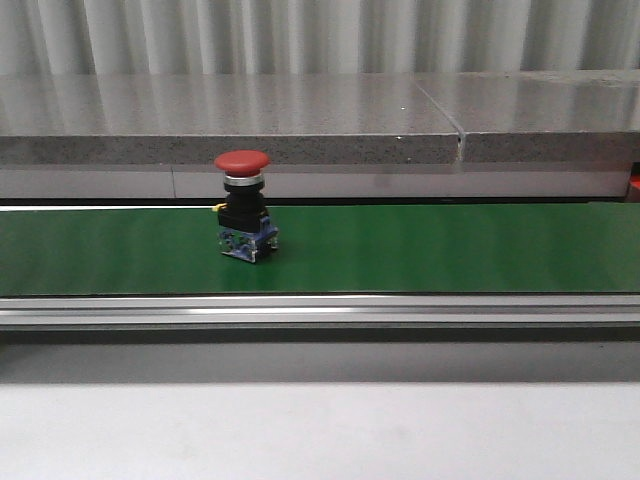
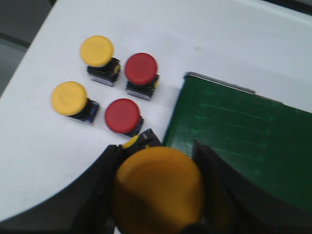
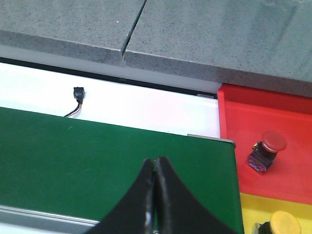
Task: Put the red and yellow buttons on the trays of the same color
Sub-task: 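Lower the yellow button onto the belt and open the left gripper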
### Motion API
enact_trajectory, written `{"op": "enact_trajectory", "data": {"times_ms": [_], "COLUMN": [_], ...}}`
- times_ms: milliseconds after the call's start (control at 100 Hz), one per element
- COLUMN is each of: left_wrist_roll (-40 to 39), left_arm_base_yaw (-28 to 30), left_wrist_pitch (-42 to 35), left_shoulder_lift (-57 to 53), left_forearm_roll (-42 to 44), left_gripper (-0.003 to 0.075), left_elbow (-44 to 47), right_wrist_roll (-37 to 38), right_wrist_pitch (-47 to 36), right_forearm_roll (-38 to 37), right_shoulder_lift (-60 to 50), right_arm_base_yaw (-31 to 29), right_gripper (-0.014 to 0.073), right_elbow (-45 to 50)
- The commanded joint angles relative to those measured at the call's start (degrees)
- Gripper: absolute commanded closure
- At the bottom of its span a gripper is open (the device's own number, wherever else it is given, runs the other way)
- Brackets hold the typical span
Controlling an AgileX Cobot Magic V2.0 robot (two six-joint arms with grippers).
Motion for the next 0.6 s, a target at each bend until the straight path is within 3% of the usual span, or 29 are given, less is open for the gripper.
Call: {"op": "enact_trajectory", "data": {"times_ms": [0,210,590], "left_wrist_roll": [1.28,1.64,4.98], "left_arm_base_yaw": [-3.98,-9.24,-9.61], "left_wrist_pitch": [-0.66,1.2,1.08], "left_shoulder_lift": [-1.1,3.3,10.98], "left_forearm_roll": [-0.64,-0.64,-2.03], "left_gripper": [0.074,0.074,0.0739], "left_elbow": [-3.11,-4.36,-4.36], "right_wrist_roll": [-0.43,-0.43,-0.43], "right_wrist_pitch": [-4.58,-4.63,-4.63], "right_forearm_roll": [0.17,0.17,0.17], "right_shoulder_lift": [-0.22,-0.22,-0.22], "right_arm_base_yaw": [0.07,0.07,0.07], "right_gripper": [0.0662,0.0662,0.0662], "right_elbow": [-1.49,-1.49,-1.49]}}
